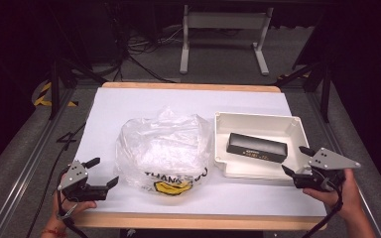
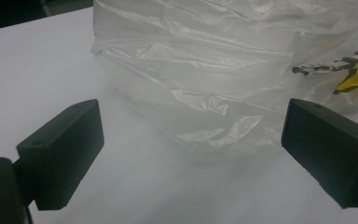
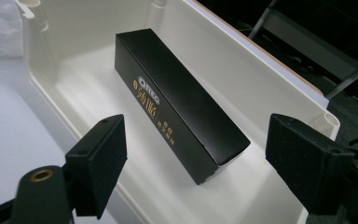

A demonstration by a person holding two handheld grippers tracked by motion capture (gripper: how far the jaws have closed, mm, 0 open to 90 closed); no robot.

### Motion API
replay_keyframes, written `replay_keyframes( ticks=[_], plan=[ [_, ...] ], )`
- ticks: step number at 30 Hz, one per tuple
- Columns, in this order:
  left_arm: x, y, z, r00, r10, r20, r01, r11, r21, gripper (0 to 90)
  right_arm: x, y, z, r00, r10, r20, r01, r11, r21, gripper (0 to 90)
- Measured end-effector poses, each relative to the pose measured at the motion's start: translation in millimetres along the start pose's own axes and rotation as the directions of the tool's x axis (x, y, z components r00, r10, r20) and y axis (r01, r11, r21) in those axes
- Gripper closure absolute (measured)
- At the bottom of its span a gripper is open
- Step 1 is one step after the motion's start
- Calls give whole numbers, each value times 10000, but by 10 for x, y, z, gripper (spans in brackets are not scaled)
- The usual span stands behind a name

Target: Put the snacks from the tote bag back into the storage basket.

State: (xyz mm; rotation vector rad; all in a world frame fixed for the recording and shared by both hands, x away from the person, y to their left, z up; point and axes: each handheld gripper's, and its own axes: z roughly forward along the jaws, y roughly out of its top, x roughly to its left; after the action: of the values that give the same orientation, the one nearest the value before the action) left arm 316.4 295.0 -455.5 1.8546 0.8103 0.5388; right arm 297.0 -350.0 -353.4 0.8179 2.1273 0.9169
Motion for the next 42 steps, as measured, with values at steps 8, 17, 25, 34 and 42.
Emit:
replay_keyframes(
  ticks=[8,17,25,34,42],
  plan=[
    [5,-9,-17,9999,-61,-101,61,10000,8,65,40,-226,-108,9965,591,588,-550,9961,-686,148],
    [1,-13,-39,9998,-101,-174,100,9999,-75,66,63,-520,-145,9698,1594,1848,-1307,9787,-1584,89],
    [4,-12,-45,9996,-110,-255,106,9998,-156,66,104,-773,-137,9456,2312,2289,-1838,9601,-2107,69],
    [5,-18,-48,9991,-156,-390,147,9996,-252,65,119,-925,-81,9282,2898,2332,-2298,9397,-2531,60],
    [16,-23,-81,9981,-231,-576,203,9986,-492,65,92,-968,-59,9124,3280,2449,-2603,9267,-2712,61]
  ],
)
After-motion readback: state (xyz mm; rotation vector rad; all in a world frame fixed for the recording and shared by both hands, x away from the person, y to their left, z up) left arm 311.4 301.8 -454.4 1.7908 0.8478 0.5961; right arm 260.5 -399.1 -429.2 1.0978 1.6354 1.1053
